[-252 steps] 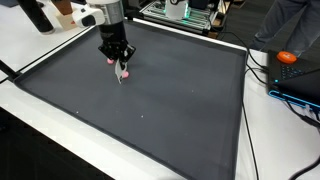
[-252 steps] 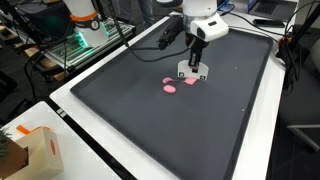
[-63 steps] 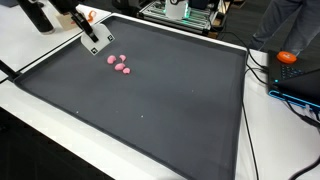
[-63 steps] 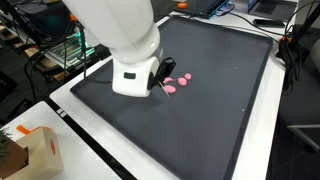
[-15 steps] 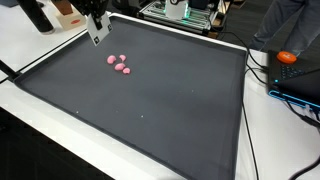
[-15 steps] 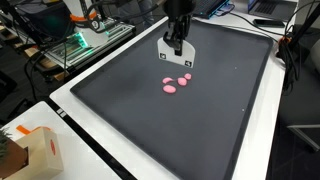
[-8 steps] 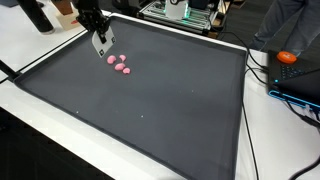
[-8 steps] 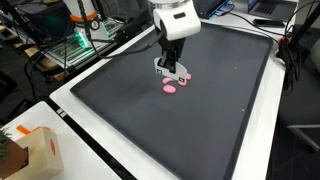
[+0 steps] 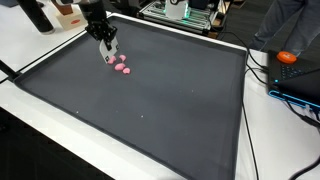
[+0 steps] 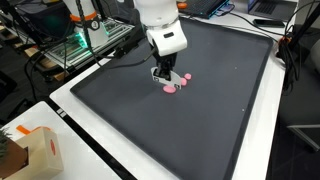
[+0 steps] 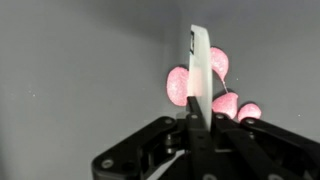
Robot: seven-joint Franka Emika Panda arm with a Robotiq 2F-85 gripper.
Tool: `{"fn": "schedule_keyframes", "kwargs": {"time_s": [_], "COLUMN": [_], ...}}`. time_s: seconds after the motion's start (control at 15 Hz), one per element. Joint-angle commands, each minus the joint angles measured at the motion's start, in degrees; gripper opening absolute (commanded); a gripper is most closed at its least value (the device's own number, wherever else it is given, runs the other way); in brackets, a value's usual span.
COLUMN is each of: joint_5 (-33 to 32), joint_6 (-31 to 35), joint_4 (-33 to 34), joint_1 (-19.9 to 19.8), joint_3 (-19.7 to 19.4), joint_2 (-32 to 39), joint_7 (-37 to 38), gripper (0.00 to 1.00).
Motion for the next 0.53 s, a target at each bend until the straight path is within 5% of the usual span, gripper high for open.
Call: {"fn": "schedule_keyframes", "kwargs": {"time_s": [0.0,0.47], "joint_5": [0.5,-1.5], "joint_6": [5.2,9.2], "joint_4": [-3.2,-2.3], "joint_1": [-1.3,-0.5], "joint_3": [1.4,1.8], "joint_2": [-0.5,1.9], "joint_7": [-1.9,0.1], "gripper": [0.01,0.01]}}
